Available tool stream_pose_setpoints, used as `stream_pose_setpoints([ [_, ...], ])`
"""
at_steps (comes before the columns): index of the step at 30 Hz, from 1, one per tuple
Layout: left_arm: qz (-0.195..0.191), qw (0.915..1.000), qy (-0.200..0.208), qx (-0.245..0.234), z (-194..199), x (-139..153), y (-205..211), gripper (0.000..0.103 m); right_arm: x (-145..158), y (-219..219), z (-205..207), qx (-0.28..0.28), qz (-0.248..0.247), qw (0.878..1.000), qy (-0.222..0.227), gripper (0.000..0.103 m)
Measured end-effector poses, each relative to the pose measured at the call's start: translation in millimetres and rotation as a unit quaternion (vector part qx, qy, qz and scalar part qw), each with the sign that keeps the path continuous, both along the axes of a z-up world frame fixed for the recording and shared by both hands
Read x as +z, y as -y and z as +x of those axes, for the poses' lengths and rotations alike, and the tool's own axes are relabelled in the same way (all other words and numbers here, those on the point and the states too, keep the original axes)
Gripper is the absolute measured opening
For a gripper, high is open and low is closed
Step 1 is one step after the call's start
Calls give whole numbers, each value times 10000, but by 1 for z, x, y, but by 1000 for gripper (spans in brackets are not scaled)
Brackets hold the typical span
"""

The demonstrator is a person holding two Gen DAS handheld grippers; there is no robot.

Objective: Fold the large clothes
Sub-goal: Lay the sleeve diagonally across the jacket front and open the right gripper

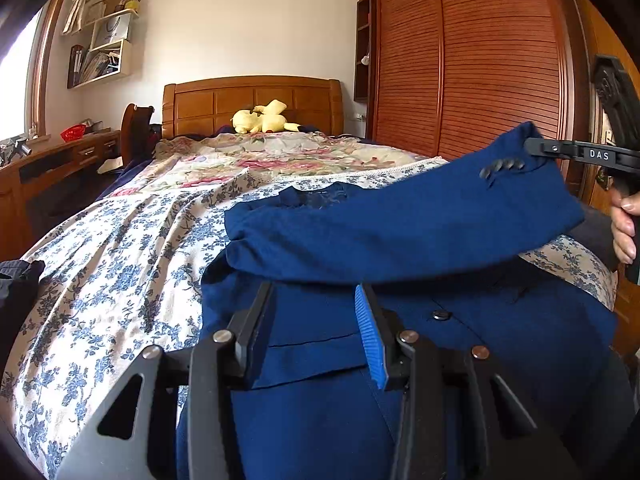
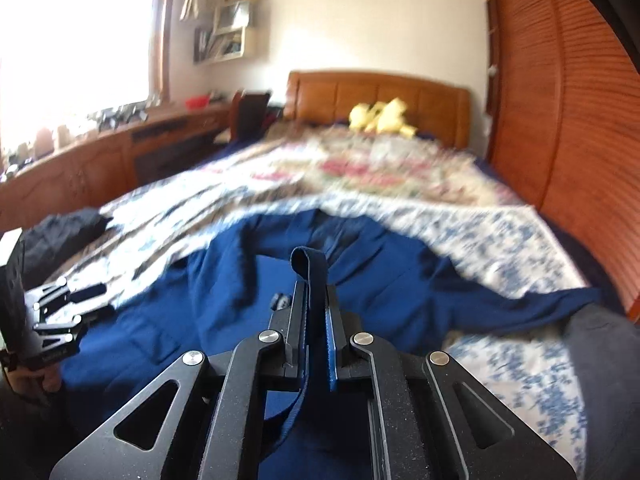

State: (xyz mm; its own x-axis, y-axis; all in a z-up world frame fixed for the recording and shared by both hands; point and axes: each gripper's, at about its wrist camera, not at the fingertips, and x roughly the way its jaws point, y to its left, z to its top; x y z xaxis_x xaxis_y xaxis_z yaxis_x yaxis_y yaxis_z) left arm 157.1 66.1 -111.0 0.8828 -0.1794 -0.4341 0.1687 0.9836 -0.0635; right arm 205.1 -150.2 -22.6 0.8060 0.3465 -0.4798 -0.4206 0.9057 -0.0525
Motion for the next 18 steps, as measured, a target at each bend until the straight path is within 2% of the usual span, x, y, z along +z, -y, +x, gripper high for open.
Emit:
stream_pose_setpoints([
  [3,5,10000,-10,-1,0,1,1,39,-4,16,-3,-593,-129,9981,136,5],
  [7,4,10000,-17,-27,-1,2,2,39,-43,36,10,-1111,-380,9914,-571,5],
  [11,-16,10000,-32,-47,0,3,4,39,-87,39,17,-1112,-611,9841,-1246,5],
  [13,-35,10000,-53,-66,1,2,4,39,-100,41,17,-1089,-662,9822,-1383,5],
  [15,-41,9999,-76,-74,2,3,5,39,-105,43,14,-1159,-748,9807,-1386,10],
  [16,-41,9999,-77,-87,2,3,6,39,-105,44,13,-1189,-760,9806,-1362,15],
  [17,-40,9999,-65,-93,2,3,7,39,-104,46,12,-1181,-741,9813,-1328,28],
  [18,-38,9999,-66,-95,3,3,6,39,-103,47,13,-1175,-723,9819,-1297,36],
])
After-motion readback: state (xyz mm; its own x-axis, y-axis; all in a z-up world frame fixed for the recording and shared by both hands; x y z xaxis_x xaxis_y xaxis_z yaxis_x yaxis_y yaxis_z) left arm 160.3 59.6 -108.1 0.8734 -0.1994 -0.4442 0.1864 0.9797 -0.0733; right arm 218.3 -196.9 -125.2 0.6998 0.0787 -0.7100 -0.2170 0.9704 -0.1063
